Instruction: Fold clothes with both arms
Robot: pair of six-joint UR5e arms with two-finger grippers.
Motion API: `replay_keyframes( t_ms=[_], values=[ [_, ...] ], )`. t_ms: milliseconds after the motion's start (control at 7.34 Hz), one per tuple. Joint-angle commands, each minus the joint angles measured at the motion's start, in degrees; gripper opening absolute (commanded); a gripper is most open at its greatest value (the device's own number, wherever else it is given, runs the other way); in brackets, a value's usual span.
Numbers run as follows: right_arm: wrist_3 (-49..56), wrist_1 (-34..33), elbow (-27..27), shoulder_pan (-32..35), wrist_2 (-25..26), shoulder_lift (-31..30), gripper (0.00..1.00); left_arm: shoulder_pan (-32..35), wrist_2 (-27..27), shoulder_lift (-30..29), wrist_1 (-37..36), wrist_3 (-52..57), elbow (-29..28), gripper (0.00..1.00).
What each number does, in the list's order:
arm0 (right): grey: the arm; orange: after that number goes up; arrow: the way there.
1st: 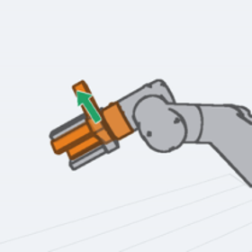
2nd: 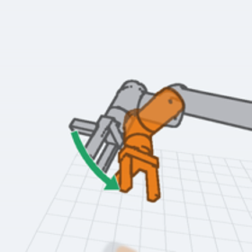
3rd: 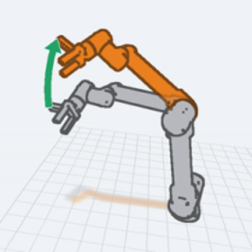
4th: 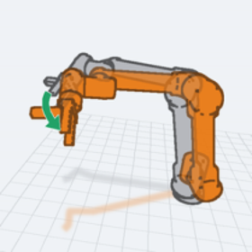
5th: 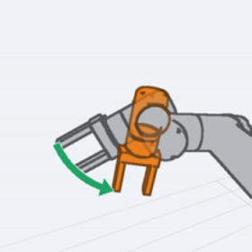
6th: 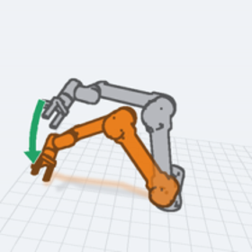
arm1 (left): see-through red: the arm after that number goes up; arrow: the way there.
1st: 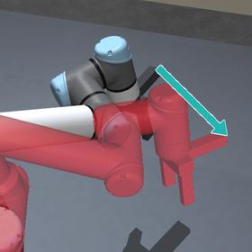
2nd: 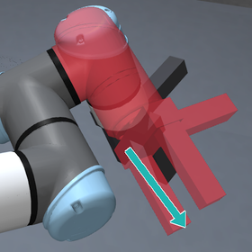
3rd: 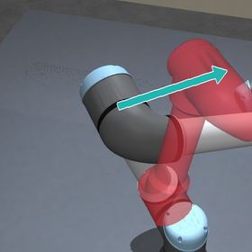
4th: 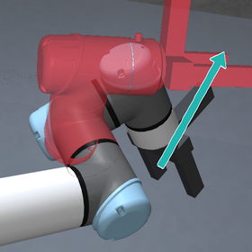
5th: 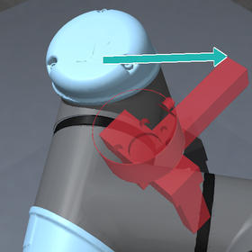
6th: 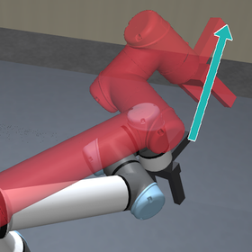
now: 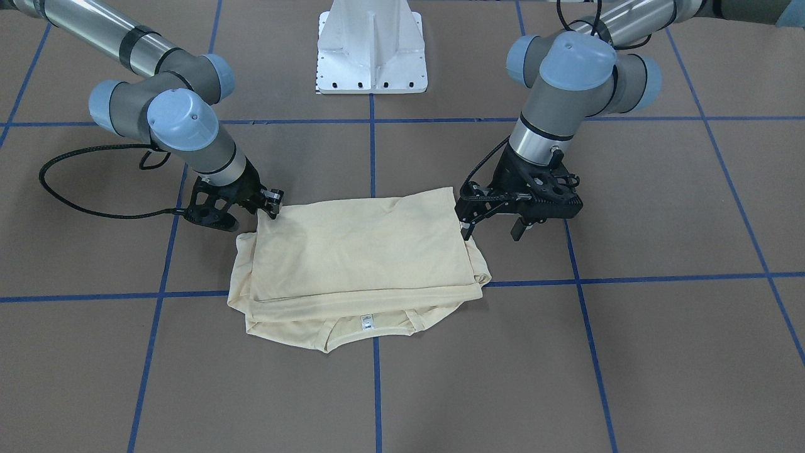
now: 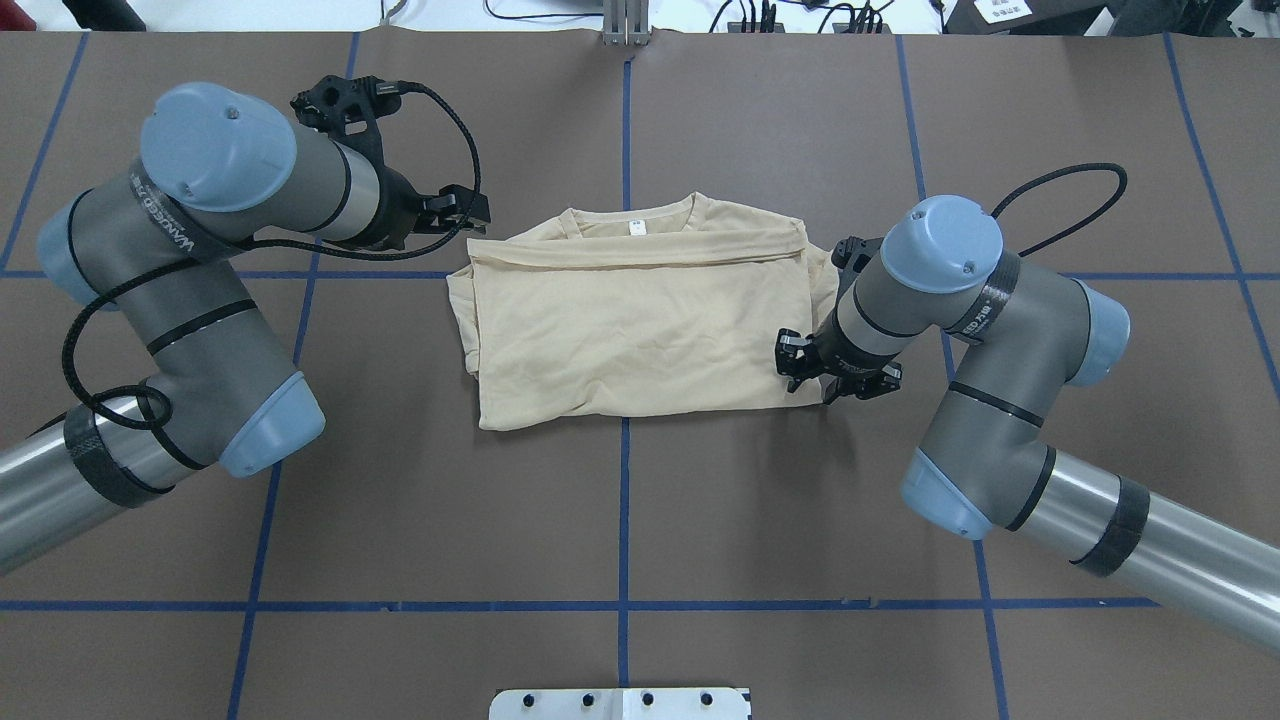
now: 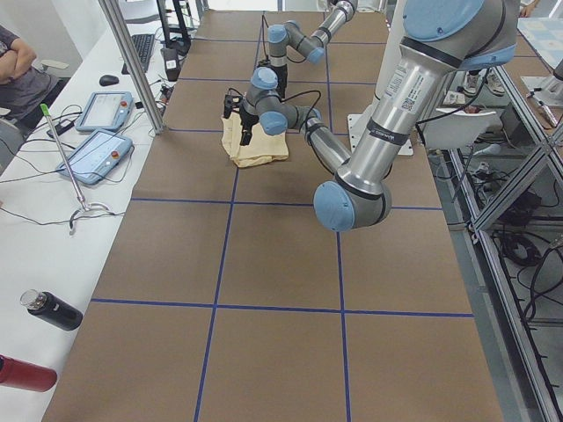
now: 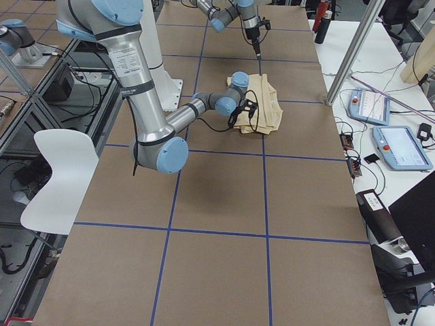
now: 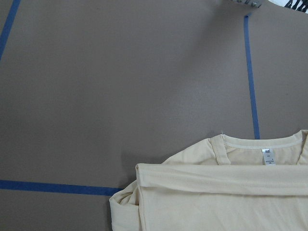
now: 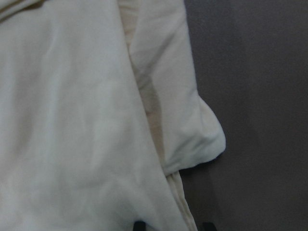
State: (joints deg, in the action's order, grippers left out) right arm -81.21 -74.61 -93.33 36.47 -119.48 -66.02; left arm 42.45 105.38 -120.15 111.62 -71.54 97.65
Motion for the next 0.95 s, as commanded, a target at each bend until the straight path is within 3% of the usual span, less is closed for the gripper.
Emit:
replay_keyframes(
  t_ms=[0, 272, 681, 817],
  values=[
    [0.27, 0.0, 0.43, 0.0, 0.13, 0.28, 0.42, 0.0, 0.0, 0.0, 0.0, 0.0, 0.0, 1.0],
    [0.27, -0.09, 0.17, -0.08, 0.13, 0.28, 0.0, 0.0, -0.09, 0.0, 0.0, 0.0, 0.0, 1.0],
    [0.18, -0.18, -1.14, 0.52, -0.66, -0.07, 0.0, 0.0, 0.0, 0.0, 0.0, 0.0, -0.09, 1.0],
    [0.18, -2.01, -4.2, 0.53, -0.75, -1.64, 0.0, 0.0, -0.09, 0.0, 0.0, 0.0, 0.0, 1.0]
  ],
)
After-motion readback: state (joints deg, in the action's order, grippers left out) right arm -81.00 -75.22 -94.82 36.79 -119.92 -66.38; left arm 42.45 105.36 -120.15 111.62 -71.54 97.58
